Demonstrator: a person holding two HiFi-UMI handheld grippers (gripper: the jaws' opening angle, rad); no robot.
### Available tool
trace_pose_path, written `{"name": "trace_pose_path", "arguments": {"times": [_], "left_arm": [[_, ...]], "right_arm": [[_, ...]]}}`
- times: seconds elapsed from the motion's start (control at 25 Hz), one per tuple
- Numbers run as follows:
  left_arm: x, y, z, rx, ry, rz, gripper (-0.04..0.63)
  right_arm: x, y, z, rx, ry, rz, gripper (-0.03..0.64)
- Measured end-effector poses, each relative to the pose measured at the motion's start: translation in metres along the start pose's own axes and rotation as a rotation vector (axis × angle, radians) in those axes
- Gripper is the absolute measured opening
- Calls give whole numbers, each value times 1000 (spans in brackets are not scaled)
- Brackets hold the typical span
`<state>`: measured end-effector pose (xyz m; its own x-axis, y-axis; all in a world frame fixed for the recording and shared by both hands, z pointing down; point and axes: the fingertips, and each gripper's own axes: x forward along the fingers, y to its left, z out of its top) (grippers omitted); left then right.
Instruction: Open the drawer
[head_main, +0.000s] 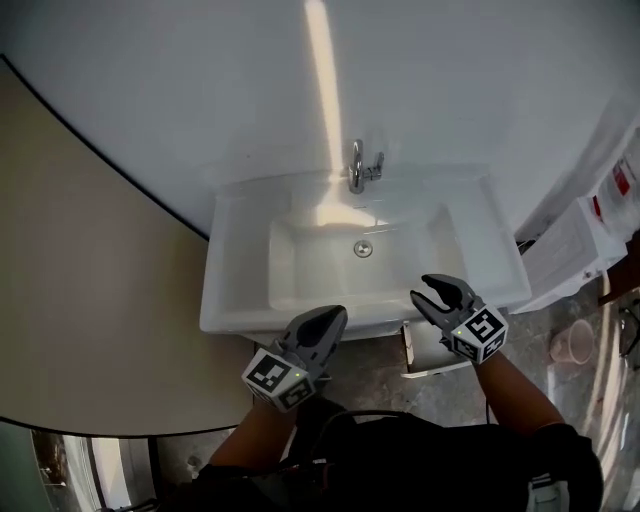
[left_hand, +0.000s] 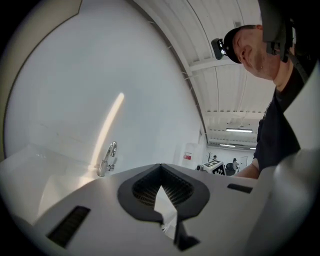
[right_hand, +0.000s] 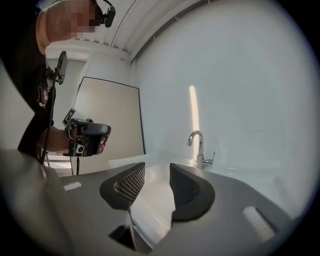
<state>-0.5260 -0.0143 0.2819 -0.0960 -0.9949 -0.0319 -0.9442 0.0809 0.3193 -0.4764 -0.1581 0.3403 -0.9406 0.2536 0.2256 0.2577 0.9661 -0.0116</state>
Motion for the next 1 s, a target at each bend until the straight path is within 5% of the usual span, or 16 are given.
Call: {"name": "trace_pose_path", "arguments": {"times": [0.12, 0.44, 1.0], "left_arm": [[-30, 14, 39, 0, -13, 35, 0], [-58, 103, 117, 41, -29, 20, 0], [-87, 203, 167, 2, 14, 3, 0]], "right_arm": [[25, 23, 29, -8, 24, 55, 152], [92, 7, 85, 17, -35, -34, 152], [163, 6, 148, 70, -46, -135, 152]]}}
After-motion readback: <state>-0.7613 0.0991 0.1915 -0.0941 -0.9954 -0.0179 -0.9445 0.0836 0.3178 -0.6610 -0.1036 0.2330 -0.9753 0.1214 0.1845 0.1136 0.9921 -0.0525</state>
